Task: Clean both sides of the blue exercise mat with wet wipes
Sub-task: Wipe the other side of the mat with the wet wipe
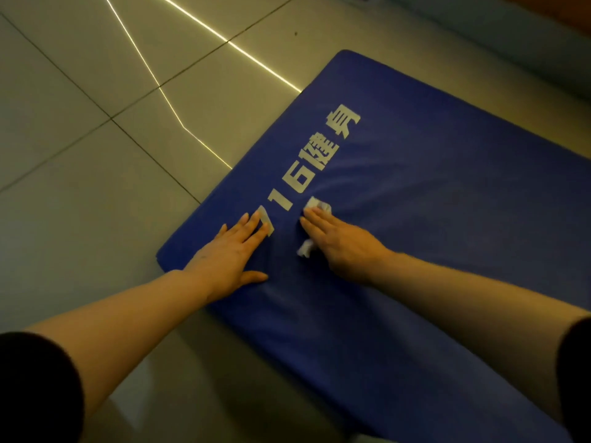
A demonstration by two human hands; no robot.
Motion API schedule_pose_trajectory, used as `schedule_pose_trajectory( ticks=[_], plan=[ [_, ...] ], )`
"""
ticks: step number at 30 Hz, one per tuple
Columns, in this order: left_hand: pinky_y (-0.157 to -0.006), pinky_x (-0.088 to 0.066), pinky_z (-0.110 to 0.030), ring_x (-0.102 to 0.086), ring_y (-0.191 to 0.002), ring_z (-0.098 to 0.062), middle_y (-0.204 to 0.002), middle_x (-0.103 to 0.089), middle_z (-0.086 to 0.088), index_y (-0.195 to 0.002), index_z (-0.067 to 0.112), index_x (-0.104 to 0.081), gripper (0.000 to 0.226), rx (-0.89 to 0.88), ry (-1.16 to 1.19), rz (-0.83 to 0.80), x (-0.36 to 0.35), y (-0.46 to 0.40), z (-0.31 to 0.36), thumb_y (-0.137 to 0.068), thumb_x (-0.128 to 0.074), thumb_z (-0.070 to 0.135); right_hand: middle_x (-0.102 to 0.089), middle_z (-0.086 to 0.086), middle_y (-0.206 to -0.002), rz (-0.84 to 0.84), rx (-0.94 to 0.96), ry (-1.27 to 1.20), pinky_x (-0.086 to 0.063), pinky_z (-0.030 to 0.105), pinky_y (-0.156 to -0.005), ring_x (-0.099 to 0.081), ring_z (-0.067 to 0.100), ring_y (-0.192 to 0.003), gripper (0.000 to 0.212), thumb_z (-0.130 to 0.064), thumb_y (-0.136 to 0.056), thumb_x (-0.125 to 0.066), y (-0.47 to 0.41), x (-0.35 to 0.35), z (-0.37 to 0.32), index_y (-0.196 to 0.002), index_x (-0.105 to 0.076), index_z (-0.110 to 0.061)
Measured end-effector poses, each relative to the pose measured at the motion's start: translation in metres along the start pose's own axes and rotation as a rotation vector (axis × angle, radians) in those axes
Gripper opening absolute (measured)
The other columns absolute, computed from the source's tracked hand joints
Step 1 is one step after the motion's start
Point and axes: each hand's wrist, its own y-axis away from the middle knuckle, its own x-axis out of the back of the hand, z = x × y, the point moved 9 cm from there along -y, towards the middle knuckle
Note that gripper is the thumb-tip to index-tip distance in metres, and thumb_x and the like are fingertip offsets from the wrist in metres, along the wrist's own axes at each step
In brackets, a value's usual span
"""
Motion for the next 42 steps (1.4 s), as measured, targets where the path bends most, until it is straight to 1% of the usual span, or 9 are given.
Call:
schedule_pose_trajectory(
  ticks=[4, 11, 15, 21, 24, 28, 31, 37, 42],
  plan=[
    [-0.117, 0.006, -0.033, 0.018, -0.146, -0.015, -0.155, 0.028, 0.004, -0.150, 0.027, 0.016, 0.093, 0.005, 0.036, -0.005, 0.002, -0.003, -0.003, -0.091, -0.052, 0.052, 0.013, 0.001, -0.157, 0.002, -0.001, -0.026, -0.012, 0.030, -0.117, 0.009, 0.014, -0.144, 0.065, -0.016, -0.098, -0.039, -0.006, -0.002, -0.001, -0.151, -0.001, -0.015],
    [-0.117, 0.009, -0.034, 0.020, -0.145, -0.015, -0.157, 0.026, 0.003, -0.149, 0.026, 0.018, 0.095, 0.020, 0.060, 0.020, -0.003, -0.005, -0.002, -0.091, -0.054, 0.050, 0.026, -0.009, -0.148, -0.034, 0.085, -0.013, 0.007, 0.022, -0.112, 0.025, 0.003, -0.132, 0.064, -0.021, -0.101, -0.034, 0.020, -0.025, -0.011, -0.149, 0.009, -0.020],
    [-0.117, 0.006, -0.035, 0.018, -0.146, -0.014, -0.158, 0.022, 0.003, -0.152, 0.027, 0.010, 0.094, 0.022, 0.075, 0.025, 0.001, -0.004, -0.002, -0.089, -0.057, 0.049, 0.018, 0.003, -0.156, -0.034, 0.104, 0.104, 0.006, 0.024, -0.110, 0.019, 0.014, -0.142, 0.067, -0.021, -0.100, -0.038, -0.024, -0.006, -0.021, -0.149, 0.008, -0.015],
    [-0.118, 0.007, -0.038, 0.018, -0.147, -0.017, -0.159, 0.021, 0.001, -0.153, 0.024, 0.009, 0.094, 0.013, 0.103, 0.039, -0.001, -0.004, -0.003, -0.090, -0.056, 0.049, 0.036, 0.006, -0.144, -0.354, 0.270, 0.355, 0.017, 0.026, -0.110, 0.034, 0.018, -0.132, 0.072, -0.042, -0.101, -0.028, 0.036, -0.034, -0.016, -0.145, 0.018, -0.009],
    [-0.118, 0.008, -0.038, 0.019, -0.146, -0.018, -0.159, 0.023, 0.001, -0.153, 0.024, 0.011, 0.093, 0.016, 0.084, 0.055, -0.003, -0.006, -0.003, -0.091, -0.055, 0.050, 0.041, 0.004, -0.142, -0.504, 0.246, 0.382, 0.023, 0.023, -0.101, 0.038, 0.017, -0.129, 0.073, -0.047, -0.100, -0.026, 0.046, -0.038, -0.009, -0.143, 0.023, -0.012],
    [-0.118, 0.008, -0.038, 0.018, -0.146, -0.018, -0.159, 0.022, 0.000, -0.153, 0.023, 0.010, 0.093, 0.018, 0.087, 0.063, -0.002, -0.005, -0.002, -0.092, -0.055, 0.049, 0.036, 0.002, -0.147, -0.374, 0.245, 0.371, 0.014, 0.024, -0.105, 0.035, 0.013, -0.130, 0.073, -0.046, -0.100, -0.027, 0.009, -0.029, -0.023, -0.144, 0.022, -0.013],
    [-0.117, 0.008, -0.038, 0.018, -0.146, -0.018, -0.159, 0.021, 0.000, -0.153, 0.024, 0.009, 0.093, 0.011, 0.102, 0.068, -0.003, -0.005, -0.003, -0.091, -0.055, 0.049, 0.033, 0.004, -0.149, -0.236, 0.222, 0.339, 0.020, 0.023, -0.107, 0.034, 0.015, -0.135, 0.072, -0.046, -0.099, -0.024, 0.010, -0.029, -0.026, -0.144, 0.021, -0.013],
    [-0.117, 0.008, -0.037, 0.018, -0.147, -0.018, -0.159, 0.021, 0.000, -0.153, 0.023, 0.009, 0.093, 0.009, 0.094, 0.074, -0.004, -0.006, -0.004, -0.091, -0.055, 0.050, 0.037, -0.004, -0.146, -0.304, 0.263, 0.246, 0.023, 0.015, -0.101, 0.038, 0.005, -0.132, 0.076, -0.059, -0.094, -0.023, 0.044, -0.045, -0.028, -0.143, 0.024, -0.023],
    [-0.117, 0.007, -0.036, 0.016, -0.147, -0.016, -0.160, 0.018, 0.001, -0.154, 0.024, 0.004, 0.092, -0.007, 0.147, 0.094, -0.003, -0.005, -0.005, -0.089, -0.058, 0.048, 0.025, 0.001, -0.153, -0.090, 0.228, 0.198, 0.014, 0.024, -0.112, 0.026, 0.011, -0.139, 0.076, -0.057, -0.095, -0.021, -0.015, -0.027, -0.054, -0.147, 0.016, -0.015]
  ],
)
